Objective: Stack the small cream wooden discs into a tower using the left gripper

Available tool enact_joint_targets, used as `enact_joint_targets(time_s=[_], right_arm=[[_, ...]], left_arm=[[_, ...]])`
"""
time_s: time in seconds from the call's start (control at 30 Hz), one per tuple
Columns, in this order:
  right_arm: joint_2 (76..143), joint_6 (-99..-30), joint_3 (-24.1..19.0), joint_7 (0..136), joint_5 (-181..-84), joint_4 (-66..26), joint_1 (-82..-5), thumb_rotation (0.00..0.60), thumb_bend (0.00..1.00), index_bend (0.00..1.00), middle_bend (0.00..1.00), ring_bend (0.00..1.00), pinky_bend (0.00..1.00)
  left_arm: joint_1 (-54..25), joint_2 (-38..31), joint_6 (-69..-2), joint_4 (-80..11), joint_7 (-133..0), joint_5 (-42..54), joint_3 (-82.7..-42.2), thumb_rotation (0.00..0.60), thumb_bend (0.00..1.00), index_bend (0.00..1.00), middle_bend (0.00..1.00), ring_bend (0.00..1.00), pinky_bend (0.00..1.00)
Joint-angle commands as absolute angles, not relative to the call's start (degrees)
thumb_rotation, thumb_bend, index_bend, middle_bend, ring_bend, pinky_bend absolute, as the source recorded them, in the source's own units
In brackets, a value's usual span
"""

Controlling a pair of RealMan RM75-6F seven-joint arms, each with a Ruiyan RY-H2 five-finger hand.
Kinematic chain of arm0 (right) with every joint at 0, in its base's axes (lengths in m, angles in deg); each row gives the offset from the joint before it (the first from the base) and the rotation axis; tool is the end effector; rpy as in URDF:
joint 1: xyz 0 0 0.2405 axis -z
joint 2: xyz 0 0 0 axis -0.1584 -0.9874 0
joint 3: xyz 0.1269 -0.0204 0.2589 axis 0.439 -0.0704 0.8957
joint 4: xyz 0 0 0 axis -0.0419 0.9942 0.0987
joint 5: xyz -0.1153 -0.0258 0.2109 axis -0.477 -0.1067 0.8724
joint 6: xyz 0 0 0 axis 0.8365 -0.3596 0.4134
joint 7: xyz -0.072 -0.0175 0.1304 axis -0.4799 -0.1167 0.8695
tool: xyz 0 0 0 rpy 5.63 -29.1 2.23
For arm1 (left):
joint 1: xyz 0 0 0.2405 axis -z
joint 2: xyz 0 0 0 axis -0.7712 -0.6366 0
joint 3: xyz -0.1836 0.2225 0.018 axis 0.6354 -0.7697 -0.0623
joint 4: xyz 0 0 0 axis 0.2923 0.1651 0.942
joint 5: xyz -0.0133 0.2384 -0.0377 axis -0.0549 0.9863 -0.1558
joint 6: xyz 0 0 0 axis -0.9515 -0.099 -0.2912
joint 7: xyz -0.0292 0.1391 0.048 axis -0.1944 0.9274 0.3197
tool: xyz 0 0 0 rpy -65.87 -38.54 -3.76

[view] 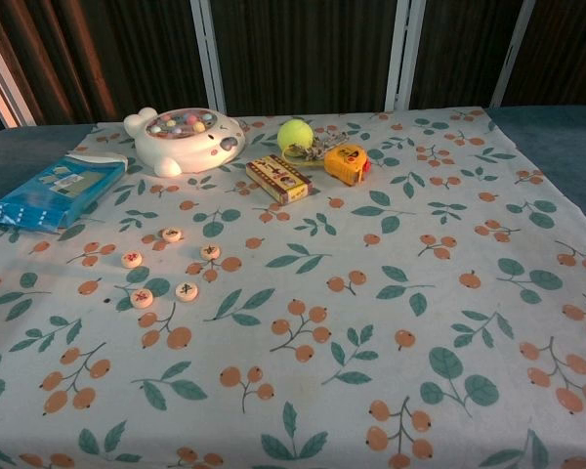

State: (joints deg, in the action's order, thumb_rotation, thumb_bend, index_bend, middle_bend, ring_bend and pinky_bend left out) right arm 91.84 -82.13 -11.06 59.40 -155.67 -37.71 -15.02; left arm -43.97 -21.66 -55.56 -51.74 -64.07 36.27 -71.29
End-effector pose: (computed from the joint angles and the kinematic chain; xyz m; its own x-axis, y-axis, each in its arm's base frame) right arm -0.3519 -0.1934 0.1244 0.4939 -0.0735 0.8664 -0.8695 -0.0416 0.4922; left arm -0.3483 0.1872 0.1287 0.4762 0.0517 0.8778 0.8745 -0.1326 -0.4666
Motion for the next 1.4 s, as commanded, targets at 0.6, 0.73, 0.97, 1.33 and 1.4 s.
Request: enact_joint_targets(time_s=[0.6,0.73,0.97,1.33,1.4], right_arm=[[92.26,-81.91,-11.10,59.05,-155.83,-37.72,-15.14,0.600,0.11,0.00,0.00,0.00,0.00],[92.99,-80.62,-11.22,57.59,-155.37,-37.65,-15.66,0.600,0.12,0.00,0.00,0.00,0.00],[93.35,-80.01,-11.13,56.77,-154.68,-37.56,-15.88,0.600,0.12,0.00,0.00,0.00,0.00],[93.35,-80.36,-11.29,57.13,-154.98,-37.44,-15.77,0.600,0.12,0.00,0.00,0.00,0.00],[93.40,-80.25,-11.34,56.93,-154.93,-37.45,-15.78,0.600,0.12,0.00,0.00,0.00,0.00]], left_arm=[[-38.19,-11.02,-52.60,-46.91,-71.42,39.80,-69.29,0.600,0.44,0.26,0.99,0.99,1.00],[-34.21,-4.46,-45.20,-47.12,-70.08,34.60,-66.90,0.600,0.44,0.31,1.00,1.00,1.00],[-31.06,-0.18,-38.69,-47.83,-61.76,26.21,-64.29,0.600,0.43,0.34,1.00,1.00,1.00],[-28.60,4.50,-35.75,-44.76,-58.81,20.89,-63.24,0.600,0.43,0.36,1.00,1.00,1.00],[-28.26,5.30,-35.64,-44.03,-58.59,20.50,-63.10,0.600,0.44,0.36,1.00,1.00,1.00]])
